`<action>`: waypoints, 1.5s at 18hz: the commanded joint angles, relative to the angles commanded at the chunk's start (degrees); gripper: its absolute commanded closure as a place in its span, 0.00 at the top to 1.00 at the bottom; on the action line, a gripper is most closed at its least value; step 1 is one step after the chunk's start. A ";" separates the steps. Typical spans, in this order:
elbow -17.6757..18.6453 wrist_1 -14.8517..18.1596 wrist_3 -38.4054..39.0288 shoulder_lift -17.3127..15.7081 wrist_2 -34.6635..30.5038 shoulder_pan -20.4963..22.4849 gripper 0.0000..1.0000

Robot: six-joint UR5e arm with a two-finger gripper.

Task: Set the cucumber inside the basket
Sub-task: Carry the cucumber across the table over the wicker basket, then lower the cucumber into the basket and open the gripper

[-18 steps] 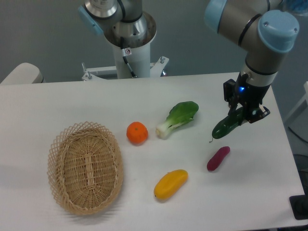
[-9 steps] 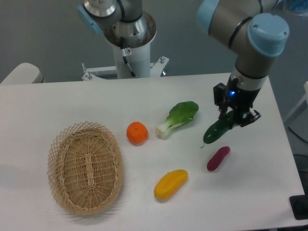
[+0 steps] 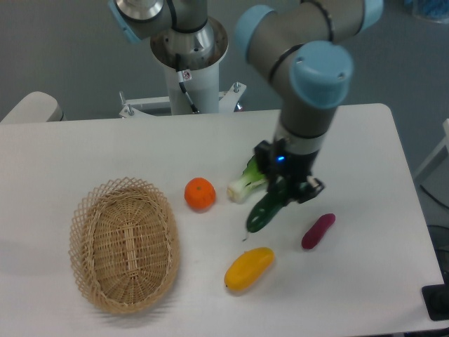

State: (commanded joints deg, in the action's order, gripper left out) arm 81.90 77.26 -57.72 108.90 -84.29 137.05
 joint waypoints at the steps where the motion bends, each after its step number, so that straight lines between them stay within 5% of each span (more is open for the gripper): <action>1: 0.71 0.09 2.76 0.00 0.00 -1.51 0.23; 10: 2.56 -2.19 32.04 3.16 0.27 -13.73 0.23; 18: 7.84 -3.08 36.27 3.43 0.35 -17.78 0.23; 23: 7.57 -9.31 43.03 6.67 0.70 -20.85 0.23; 27: 7.75 -10.37 44.63 7.99 0.62 -21.74 0.23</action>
State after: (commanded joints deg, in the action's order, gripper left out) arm 89.65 66.89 -13.09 116.89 -83.67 115.32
